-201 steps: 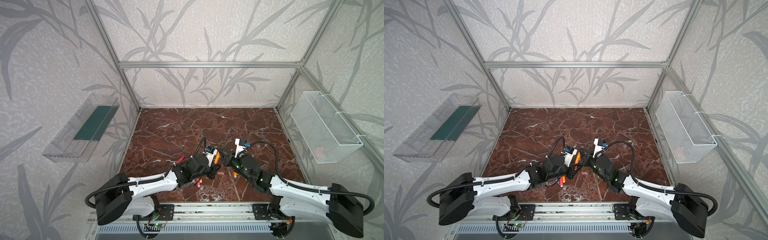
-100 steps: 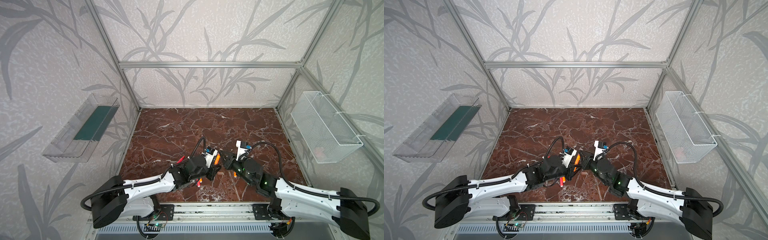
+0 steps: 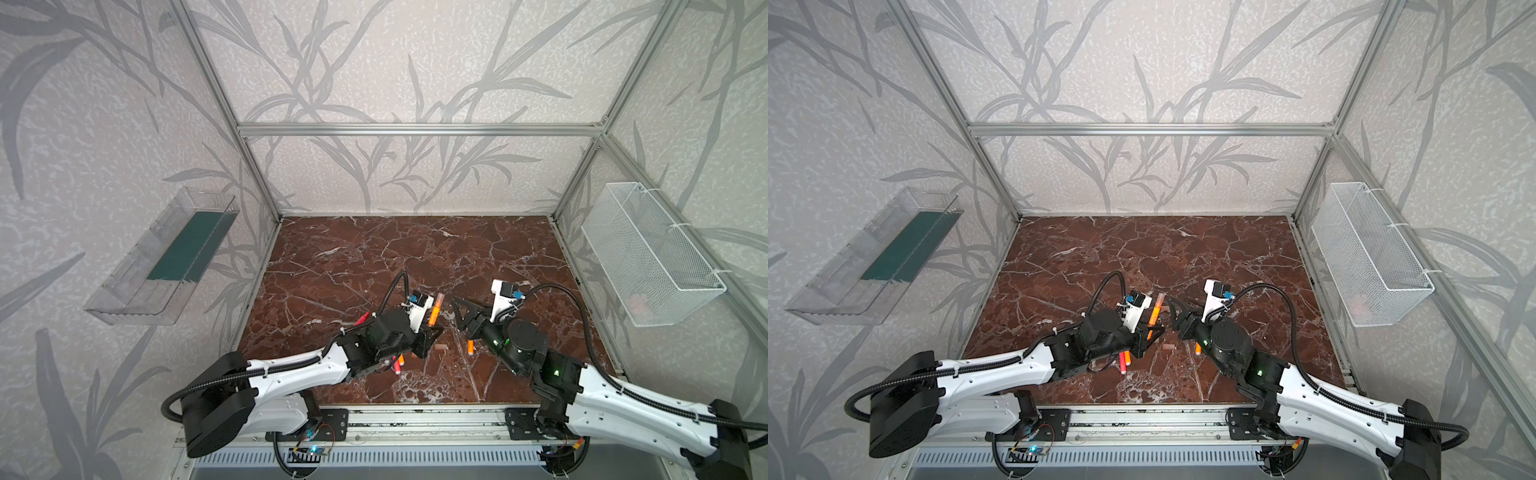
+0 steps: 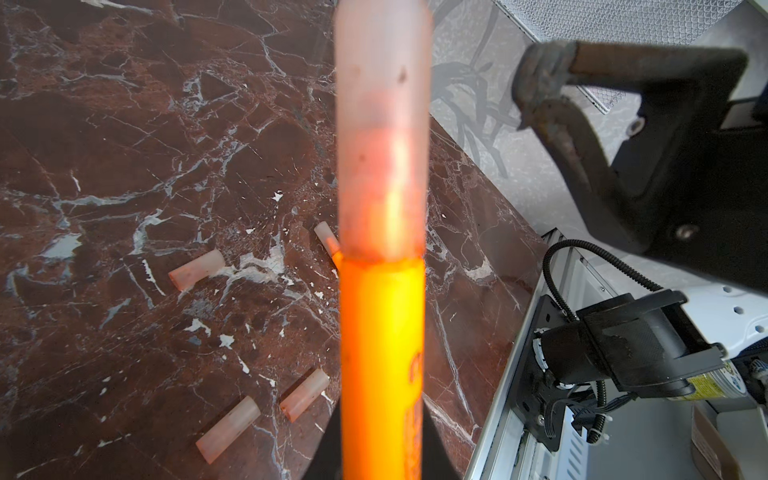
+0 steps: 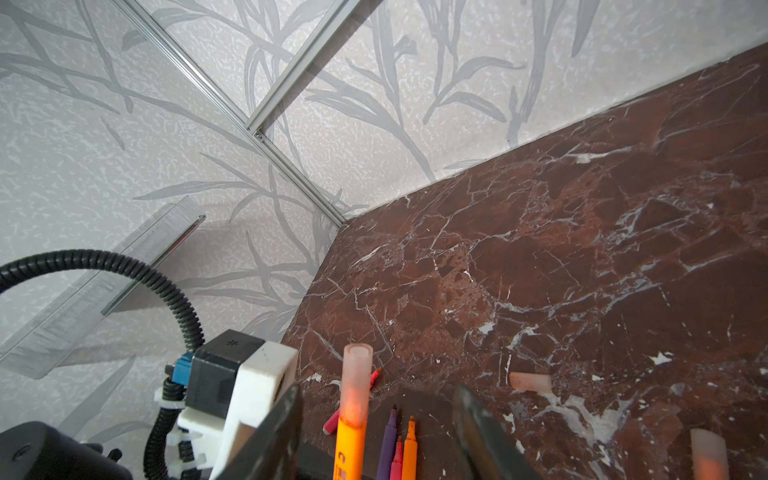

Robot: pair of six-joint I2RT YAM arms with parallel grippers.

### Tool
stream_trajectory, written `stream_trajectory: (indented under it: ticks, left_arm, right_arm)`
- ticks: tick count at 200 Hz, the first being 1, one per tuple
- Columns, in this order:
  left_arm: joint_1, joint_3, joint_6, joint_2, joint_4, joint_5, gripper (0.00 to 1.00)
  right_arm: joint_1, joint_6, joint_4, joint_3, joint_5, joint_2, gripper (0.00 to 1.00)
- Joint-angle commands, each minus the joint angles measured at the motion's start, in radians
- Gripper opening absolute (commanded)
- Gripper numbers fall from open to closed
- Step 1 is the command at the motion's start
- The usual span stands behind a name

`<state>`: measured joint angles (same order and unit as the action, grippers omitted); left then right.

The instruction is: Insert the pens into the pen caps

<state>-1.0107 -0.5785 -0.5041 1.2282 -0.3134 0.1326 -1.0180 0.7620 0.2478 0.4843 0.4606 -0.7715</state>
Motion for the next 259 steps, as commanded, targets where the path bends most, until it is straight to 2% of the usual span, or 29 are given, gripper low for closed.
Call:
stream_trajectory:
  ticks: [1, 28, 97, 134, 170, 194, 207, 232, 259]
  left_arm:
    - [0.002, 0.012, 0.025, -0.020, -0.032, 0.012, 0.00]
    - [0.002, 0.012, 0.032, -0.024, -0.032, 0.021, 0.00]
    - [-0.002, 0.009, 0.035, -0.016, -0.041, 0.030, 0.00]
    - [-0.001, 0.008, 0.040, -0.019, -0.041, 0.018, 0.00]
    - [0.003, -0.012, 0.079, -0.011, -0.032, -0.041, 0.00]
    - [0.013, -0.047, 0.103, -0.011, -0.011, -0.048, 0.00]
    - [0.025, -0.062, 0.111, -0.020, -0.002, -0.046, 0.00]
    - [0.088, -0.080, 0.105, -0.037, -0.007, 0.074, 0.00]
    - [0.157, -0.078, 0.086, -0.065, -0.031, 0.194, 0.00]
  right_arm:
    - [0.041, -0.023, -0.031, 0.069, -0.019, -0.039, 0.55]
    - [0.050, -0.023, -0.040, 0.131, -0.071, -0.125, 0.52]
    - [0.050, -0.024, -0.048, 0.212, -0.099, -0.260, 0.48]
    - [0.052, -0.018, -0.035, 0.221, -0.135, -0.298, 0.32]
    - [0.051, 0.006, 0.002, 0.190, -0.213, -0.320, 0.17]
    - [0.051, 0.004, -0.007, 0.183, -0.259, -0.324, 0.00]
    - [0.050, -0.010, -0.020, 0.180, -0.286, -0.320, 0.00]
    - [0.050, -0.065, 0.034, 0.137, -0.349, -0.315, 0.00]
    - [0.050, -0.116, 0.187, 0.038, -0.389, -0.328, 0.00]
